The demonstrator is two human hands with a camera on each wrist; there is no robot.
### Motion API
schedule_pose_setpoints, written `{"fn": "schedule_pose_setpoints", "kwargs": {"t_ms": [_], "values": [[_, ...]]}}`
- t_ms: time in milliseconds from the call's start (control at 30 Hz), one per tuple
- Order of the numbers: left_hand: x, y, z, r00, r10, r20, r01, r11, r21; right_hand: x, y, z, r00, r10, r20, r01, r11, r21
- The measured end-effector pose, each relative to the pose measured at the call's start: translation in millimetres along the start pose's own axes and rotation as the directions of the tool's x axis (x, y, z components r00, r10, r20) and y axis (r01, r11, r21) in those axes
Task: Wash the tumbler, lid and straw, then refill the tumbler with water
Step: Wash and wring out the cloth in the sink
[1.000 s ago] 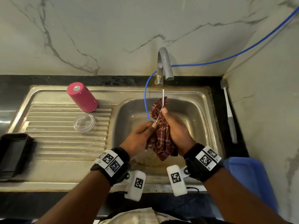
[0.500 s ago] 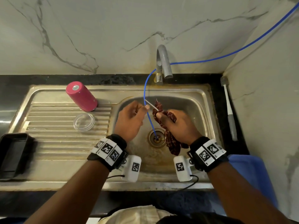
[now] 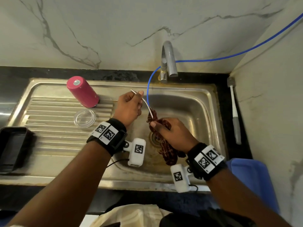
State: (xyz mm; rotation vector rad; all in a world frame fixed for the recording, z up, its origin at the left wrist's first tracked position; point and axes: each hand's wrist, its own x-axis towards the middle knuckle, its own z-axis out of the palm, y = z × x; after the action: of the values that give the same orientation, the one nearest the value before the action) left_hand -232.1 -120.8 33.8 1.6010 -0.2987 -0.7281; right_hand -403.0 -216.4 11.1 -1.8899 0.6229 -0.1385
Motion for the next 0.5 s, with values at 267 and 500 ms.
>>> {"fn": "schedule_pose_setpoints", "kwargs": {"t_ms": [267, 500], "values": [[6.1, -5.1, -8.1, 0.996, -0.059, -0.059, 0.053, 0.994, -0.091, -18.7, 13.2, -17.0, 0.995, 0.049, 0.082, -0.047, 0.998, -0.032], [17.6, -2.7, -20.7, 0.976, -0.095, -0.198, 0.091, 0.995, -0.033, -36.6, 35.4, -39.8, 0.996, 0.032, 0.078, -0.016, 0.979, -0.204]]}}
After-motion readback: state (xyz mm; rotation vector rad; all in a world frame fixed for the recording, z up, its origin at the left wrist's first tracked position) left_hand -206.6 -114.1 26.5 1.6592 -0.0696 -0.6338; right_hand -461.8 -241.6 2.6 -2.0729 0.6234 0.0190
